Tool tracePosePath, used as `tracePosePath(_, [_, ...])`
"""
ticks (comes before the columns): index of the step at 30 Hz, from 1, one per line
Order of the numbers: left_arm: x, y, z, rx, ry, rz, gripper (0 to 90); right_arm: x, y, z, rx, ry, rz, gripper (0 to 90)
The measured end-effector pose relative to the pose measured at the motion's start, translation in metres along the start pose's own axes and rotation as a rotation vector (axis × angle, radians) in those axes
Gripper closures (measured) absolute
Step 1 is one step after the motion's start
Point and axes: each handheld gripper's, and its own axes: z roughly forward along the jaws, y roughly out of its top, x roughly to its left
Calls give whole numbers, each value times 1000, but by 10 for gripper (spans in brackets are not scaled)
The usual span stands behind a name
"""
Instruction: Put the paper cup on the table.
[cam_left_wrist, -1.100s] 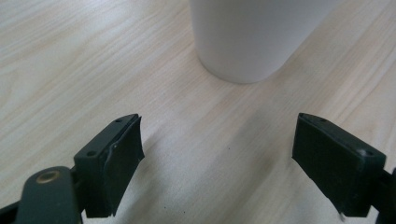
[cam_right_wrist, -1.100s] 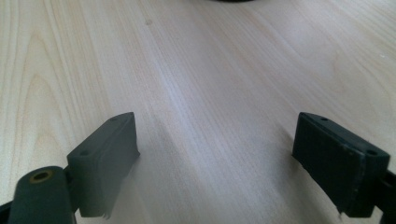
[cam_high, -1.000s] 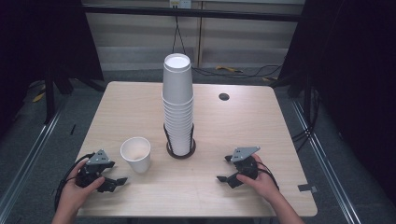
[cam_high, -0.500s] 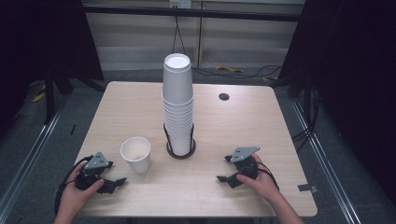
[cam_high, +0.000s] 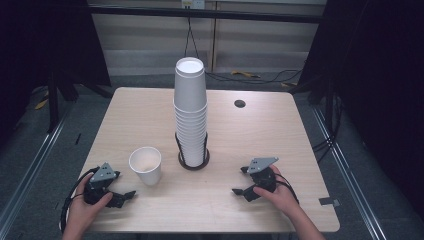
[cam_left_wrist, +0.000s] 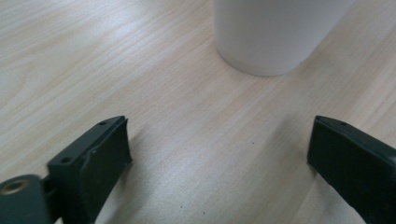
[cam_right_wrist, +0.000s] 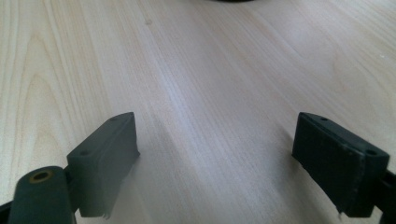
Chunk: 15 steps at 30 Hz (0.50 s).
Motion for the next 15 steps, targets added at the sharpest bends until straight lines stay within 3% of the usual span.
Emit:
tracePosePath(2, [1, 0, 1, 6, 6, -6, 0, 0, 0, 0, 0, 0, 0, 135])
tracePosePath(15, [1, 0, 1, 6, 9, -9, 0, 1, 0, 0, -1, -2, 3, 132])
